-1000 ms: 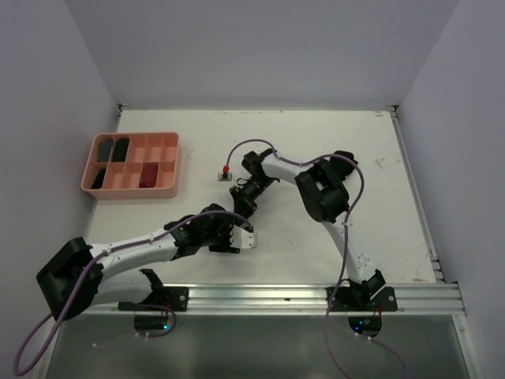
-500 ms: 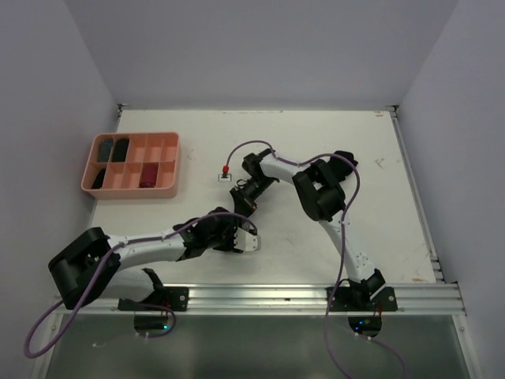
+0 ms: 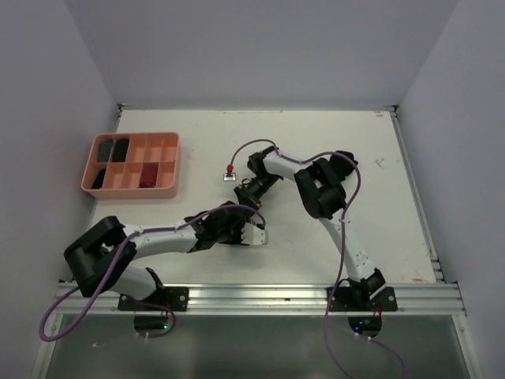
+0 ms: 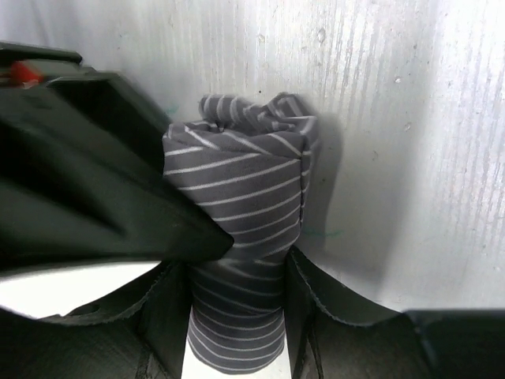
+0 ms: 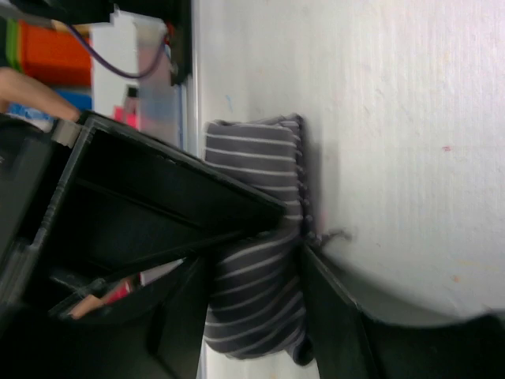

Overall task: Roll the underwear
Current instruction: Place the rolled underwear into the container

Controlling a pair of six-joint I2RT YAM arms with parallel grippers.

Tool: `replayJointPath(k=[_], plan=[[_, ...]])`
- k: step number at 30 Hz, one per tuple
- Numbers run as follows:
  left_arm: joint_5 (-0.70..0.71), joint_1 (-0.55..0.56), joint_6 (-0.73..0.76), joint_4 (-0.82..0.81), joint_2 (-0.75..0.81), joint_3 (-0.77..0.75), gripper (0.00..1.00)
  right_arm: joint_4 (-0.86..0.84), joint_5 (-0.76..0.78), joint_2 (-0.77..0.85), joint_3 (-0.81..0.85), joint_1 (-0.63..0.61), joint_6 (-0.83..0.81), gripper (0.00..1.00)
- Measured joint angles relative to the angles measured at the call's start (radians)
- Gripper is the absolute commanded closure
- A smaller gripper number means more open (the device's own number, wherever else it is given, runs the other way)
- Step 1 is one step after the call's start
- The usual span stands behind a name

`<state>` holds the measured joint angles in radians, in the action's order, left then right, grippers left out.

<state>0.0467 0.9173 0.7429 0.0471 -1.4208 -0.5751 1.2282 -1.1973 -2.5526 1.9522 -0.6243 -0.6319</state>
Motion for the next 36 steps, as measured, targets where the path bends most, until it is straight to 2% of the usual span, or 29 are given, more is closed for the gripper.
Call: replayJointPath(k=[1, 3, 9, 13, 17, 21, 24, 31, 36], plan=[[-0.005, -0.001, -0.002, 0.016, -0.014, -0.016, 0.83, 0.005, 0.013, 0.000, 0.004, 0.003, 0.005, 0.33], [-0.010, -0.007, -0.008, 0.047, -0.033, -0.041, 0.84, 0.032, 0.018, 0.010, 0.008, 0.014, 0.001, 0.22], [-0.054, -0.016, -0.017, 0.119, -0.100, -0.122, 0.91, 0.036, 0.106, 0.043, 0.058, 0.079, 0.033, 0.19], [-0.143, -0.016, -0.029, 0.172, -0.184, -0.223, 0.97, -0.035, 0.159, 0.048, 0.115, 0.163, 0.069, 0.18], [-0.284, -0.067, -0.080, 0.258, -0.272, -0.339, 1.00, -0.103, 0.208, 0.091, 0.093, 0.270, 0.100, 0.01], [-0.432, -0.164, -0.144, 0.330, -0.315, -0.409, 1.00, -0.155, 0.229, 0.196, -0.031, 0.372, 0.123, 0.01], [-0.468, -0.200, -0.187, 0.401, -0.322, -0.437, 1.00, -0.200, 0.238, 0.299, -0.129, 0.430, 0.153, 0.01], [-0.404, -0.296, -0.291, 0.620, -0.320, -0.548, 1.00, -0.261, 0.238, 0.503, -0.244, 0.469, 0.169, 0.01], [-0.319, -0.486, -0.352, 0.691, -0.283, -0.723, 1.00, -0.280, 0.236, 0.569, -0.301, 0.460, 0.168, 0.01]])
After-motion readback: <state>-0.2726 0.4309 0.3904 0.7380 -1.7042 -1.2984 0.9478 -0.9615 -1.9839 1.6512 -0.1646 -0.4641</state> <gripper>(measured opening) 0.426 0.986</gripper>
